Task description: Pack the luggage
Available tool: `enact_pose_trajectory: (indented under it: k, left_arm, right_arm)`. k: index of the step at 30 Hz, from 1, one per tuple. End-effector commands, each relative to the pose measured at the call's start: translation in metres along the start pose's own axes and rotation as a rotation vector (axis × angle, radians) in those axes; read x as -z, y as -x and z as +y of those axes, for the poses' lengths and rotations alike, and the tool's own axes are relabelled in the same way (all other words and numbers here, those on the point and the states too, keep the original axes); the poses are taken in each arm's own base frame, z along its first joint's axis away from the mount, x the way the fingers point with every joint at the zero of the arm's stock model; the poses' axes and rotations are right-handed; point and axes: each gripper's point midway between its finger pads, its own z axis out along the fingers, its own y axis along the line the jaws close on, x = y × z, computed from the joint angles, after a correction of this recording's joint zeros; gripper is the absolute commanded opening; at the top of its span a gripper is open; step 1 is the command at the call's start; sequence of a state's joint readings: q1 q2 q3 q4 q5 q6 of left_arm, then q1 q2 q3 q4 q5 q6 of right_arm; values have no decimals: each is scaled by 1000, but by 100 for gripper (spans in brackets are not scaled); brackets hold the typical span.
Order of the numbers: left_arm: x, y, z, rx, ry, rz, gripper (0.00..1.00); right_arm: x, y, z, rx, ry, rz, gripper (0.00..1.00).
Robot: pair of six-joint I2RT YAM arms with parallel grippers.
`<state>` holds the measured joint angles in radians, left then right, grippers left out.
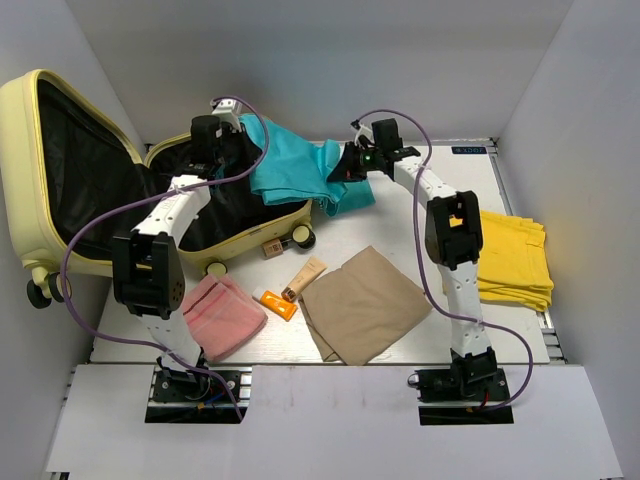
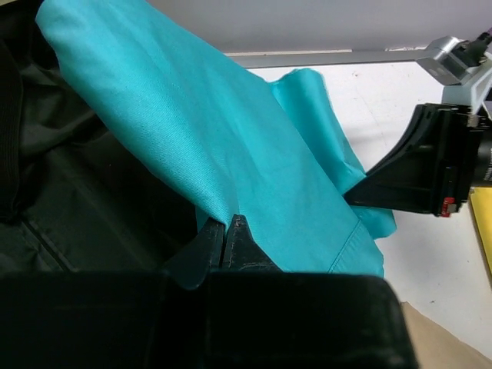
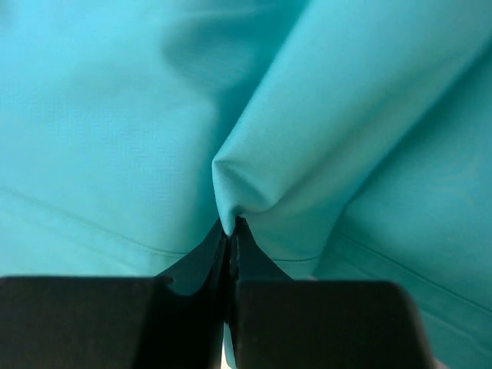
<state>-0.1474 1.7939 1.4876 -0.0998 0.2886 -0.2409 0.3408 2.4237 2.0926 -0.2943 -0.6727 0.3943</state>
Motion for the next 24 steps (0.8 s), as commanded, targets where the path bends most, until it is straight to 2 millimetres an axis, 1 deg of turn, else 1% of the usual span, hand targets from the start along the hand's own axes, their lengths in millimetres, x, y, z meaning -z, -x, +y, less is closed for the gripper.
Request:
enact_pose_trajectory:
  k: [1, 3, 4, 5, 6, 7, 8, 9, 10, 11, 12, 13, 14, 15, 16, 17, 18, 19, 20, 21, 22, 23, 24]
  left_arm:
    - [19, 36, -12, -6, -46, -95, 0]
    - [23, 41, -8, -1, -46, -111, 0]
    - [31, 50, -11, 0, -49, -139, 0]
    - [34, 52, -8, 3, -54, -151, 0]
    - [45, 60, -11, -1, -56, -173, 0]
    - [50, 64, -7, -2, -48, -185, 0]
    - [53, 67, -6, -9, -49, -206, 0]
    - [61, 71, -8, -17, -46, -219, 0]
    - [71, 78, -10, -26, -46, -242, 0]
    - [78, 78, -7, -28, -39, -250, 0]
    - [82, 78, -4, -28, -30, -253, 0]
    - [92, 85, -4, -34, -24, -279, 0]
    - [99, 84, -1, -38, -14, -285, 0]
    - [101, 77, 4, -36, 6, -278, 0]
    - [106, 78, 12, -42, 34, -286, 0]
    - [114, 69, 16, -45, 58, -274, 0]
    - [117, 70, 20, -41, 90, -284, 0]
    - [126, 66, 41, -35, 144, -280, 0]
    - [131, 58, 46, -25, 168, -257, 3]
    - [131, 47, 54, -10, 196, -232, 15]
    - [139, 38, 71, 10, 258, -206, 35]
    - [142, 35, 75, 13, 271, -199, 89]
    - [143, 29, 79, 20, 282, -181, 100]
  right_arm:
    - [30, 36, 81, 92, 208, -76, 0]
    - [42, 48, 106, 131, 254, -100, 0]
    - [45, 54, 115, 110, 271, -110, 0]
    - [51, 61, 132, 139, 307, -124, 0]
    - [55, 69, 145, 179, 348, -146, 0]
    - [54, 68, 154, 143, 370, -139, 0]
    - [57, 69, 168, 168, 410, -136, 0]
    - [58, 73, 183, 182, 449, -148, 0]
    - [61, 72, 194, 209, 492, -146, 0]
    - [56, 65, 212, 217, 527, -129, 0]
    - [56, 66, 220, 219, 547, -135, 0]
    - [54, 64, 228, 242, 572, -134, 0]
    - [47, 56, 243, 245, 595, -121, 0]
    - [43, 53, 249, 244, 605, -118, 0]
    - [37, 47, 257, 249, 619, -113, 0]
    - [30, 51, 269, 254, 635, -159, 0]
    - [26, 44, 278, 252, 647, -144, 0]
    - [20, 47, 283, 261, 648, -174, 0]
    - [18, 49, 288, 261, 644, -190, 0]
    - [13, 40, 305, 289, 664, -187, 0]
    - [13, 41, 310, 310, 663, -199, 0]
    - [10, 42, 314, 310, 650, -211, 0]
    - [7, 38, 318, 337, 642, -213, 0]
